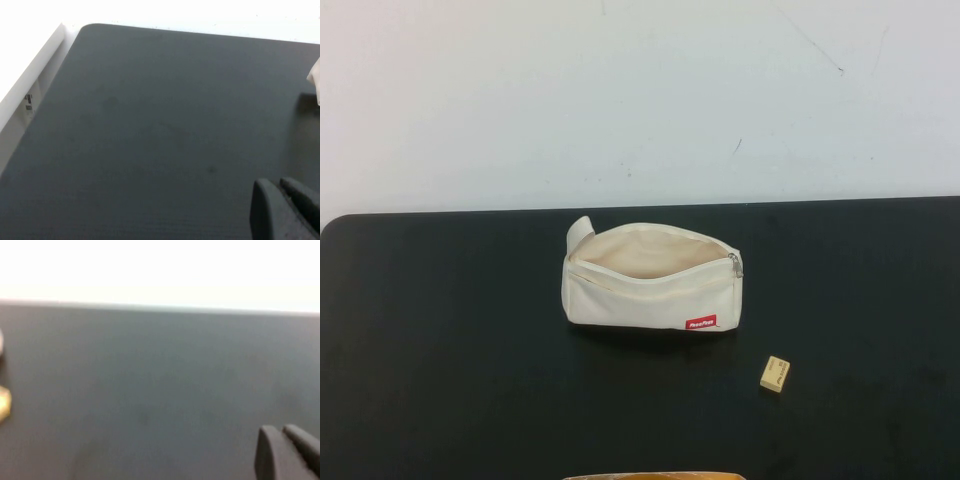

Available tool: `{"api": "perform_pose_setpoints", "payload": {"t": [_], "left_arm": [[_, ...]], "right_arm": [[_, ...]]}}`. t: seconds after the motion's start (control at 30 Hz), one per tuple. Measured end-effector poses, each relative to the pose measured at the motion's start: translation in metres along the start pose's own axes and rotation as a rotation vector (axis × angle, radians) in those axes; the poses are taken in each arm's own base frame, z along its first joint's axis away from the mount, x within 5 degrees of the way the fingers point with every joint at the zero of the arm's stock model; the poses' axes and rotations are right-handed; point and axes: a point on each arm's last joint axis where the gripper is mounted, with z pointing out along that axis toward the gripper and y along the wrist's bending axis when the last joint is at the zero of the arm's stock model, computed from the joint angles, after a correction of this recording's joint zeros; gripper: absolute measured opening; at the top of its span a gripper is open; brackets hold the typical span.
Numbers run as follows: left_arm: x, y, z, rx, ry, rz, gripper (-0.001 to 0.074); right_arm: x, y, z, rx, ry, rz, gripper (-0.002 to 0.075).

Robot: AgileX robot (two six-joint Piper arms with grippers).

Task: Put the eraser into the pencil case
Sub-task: Pick up the eraser from the table

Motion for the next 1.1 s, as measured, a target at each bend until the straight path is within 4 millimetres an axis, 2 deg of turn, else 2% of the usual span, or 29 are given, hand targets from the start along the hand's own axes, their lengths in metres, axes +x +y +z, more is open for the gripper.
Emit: {"api": "perform_pose_setpoints", "payload": {"t": [0.27,0.43,0.63,0.83,0.9,1.1], "left_arm": [[0.0,0.0,0.0,0.0,0.0,0.0,-0.0003],[0.0,0.0,0.0,0.0,0.0,0.0,-0.0003],[0.0,0.0,0.0,0.0,0.0,0.0,-0.0003],[0.0,0.0,0.0,0.0,0.0,0.0,-0.0003],[0.0,0.0,0.0,0.0,0.0,0.0,-0.0003],[0.0,0.0,0.0,0.0,0.0,0.0,-0.0003]], "right_arm": [[-0.044,-0.008,-0.012,0.095,-0.501,0.004,-0.0001],[-0.062,-0.015,-0.025,0.139,-0.756,0.098,-0.0001],[-0.063,-0.021,-0.029,0.161,-0.805,0.23,-0.0001],[-0.071,-0.024,-0.039,0.204,-0.931,0.213,-0.0001],[-0.081,-0.024,-0.044,0.202,-0.948,0.206,-0.0001],[-0.139,-0.017,-0.078,0.148,-0.914,0.065,-0.0001]]}}
